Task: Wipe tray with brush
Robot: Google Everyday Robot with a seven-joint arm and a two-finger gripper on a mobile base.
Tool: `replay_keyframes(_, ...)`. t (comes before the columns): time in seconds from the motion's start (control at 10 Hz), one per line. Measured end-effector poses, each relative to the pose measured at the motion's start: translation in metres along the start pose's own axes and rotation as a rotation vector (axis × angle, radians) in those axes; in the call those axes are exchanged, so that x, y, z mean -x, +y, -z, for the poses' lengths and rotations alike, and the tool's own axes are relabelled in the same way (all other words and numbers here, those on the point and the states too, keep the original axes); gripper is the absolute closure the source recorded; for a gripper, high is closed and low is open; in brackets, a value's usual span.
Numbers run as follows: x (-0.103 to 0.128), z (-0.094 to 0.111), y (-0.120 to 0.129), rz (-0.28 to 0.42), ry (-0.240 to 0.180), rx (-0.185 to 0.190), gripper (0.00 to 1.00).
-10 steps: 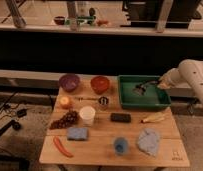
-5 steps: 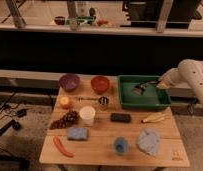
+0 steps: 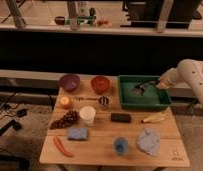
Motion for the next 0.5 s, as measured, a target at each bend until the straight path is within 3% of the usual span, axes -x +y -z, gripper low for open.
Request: replay_keyframes(0.5,-0.0009,0.0006,-0.0002,-0.001,0.0,-0.001,0.2)
